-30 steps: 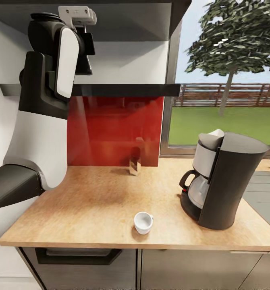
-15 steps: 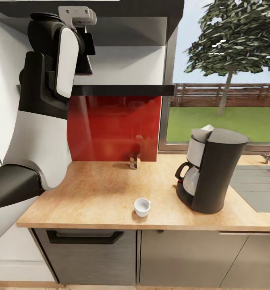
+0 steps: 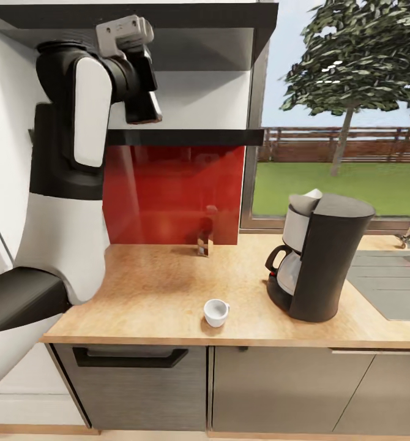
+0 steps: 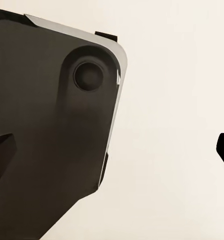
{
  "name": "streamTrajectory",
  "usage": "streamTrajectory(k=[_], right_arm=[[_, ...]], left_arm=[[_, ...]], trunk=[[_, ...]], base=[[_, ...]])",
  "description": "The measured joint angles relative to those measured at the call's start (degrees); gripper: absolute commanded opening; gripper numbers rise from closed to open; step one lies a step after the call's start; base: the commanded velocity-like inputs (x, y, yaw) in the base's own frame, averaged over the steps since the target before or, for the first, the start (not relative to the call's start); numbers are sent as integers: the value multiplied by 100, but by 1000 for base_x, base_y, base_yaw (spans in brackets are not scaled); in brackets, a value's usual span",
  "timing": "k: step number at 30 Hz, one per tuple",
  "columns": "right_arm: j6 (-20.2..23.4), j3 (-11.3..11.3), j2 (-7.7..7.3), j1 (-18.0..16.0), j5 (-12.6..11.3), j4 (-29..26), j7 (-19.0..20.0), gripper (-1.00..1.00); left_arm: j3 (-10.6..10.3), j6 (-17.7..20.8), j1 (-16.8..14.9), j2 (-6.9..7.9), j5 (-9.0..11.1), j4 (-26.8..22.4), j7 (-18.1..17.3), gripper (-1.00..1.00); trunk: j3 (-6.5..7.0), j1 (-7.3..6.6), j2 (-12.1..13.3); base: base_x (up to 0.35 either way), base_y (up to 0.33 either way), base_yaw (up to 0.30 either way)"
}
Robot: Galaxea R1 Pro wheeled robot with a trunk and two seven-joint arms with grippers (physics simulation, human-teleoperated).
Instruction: Set up a coffee station on the kitchen countertop: keep the coffee maker on the countertop, move the bottle of coffee from the kitchen shelf to the counter next to the coffee maker, place a paper coffee filter on top of the coffee maker, put the saucer next to the coffee maker with the coffee cup on the saucer, and place the electric kettle next to the coffee maker.
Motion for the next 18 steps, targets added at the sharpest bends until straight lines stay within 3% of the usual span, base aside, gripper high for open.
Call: streamTrajectory(k=[5, 10, 14, 15, 18], right_arm=[[0, 0, -1, 0, 0, -1, 0, 100], [0, 0, -7, -4, 0, -1, 0, 100], [0, -1, -53, -8, 0, -7, 0, 100], [0, -1, -59, -8, 0, -19, 0, 100], [0, 0, -65, -8, 0, -38, 0, 100]], left_arm=[[-4, 29, 749, 24, 114, -820, -714, -100], [-9, 53, 1229, 65, 93, -1177, -1076, -100], [-18, 49, 1584, 309, 103, -1336, -1920, -100], [-28, 34, 1713, 447, 182, -1365, -2350, -100], [-35, 16, 1911, 642, 207, -1396, -2907, -100]], trunk=[[0, 0, 0], [0, 0, 0], [0, 0, 0], [0, 0, 0], [0, 0, 0]], base=[[0, 0, 0], [0, 0, 0], [0, 0, 0], [0, 0, 0], [0, 0, 0]])
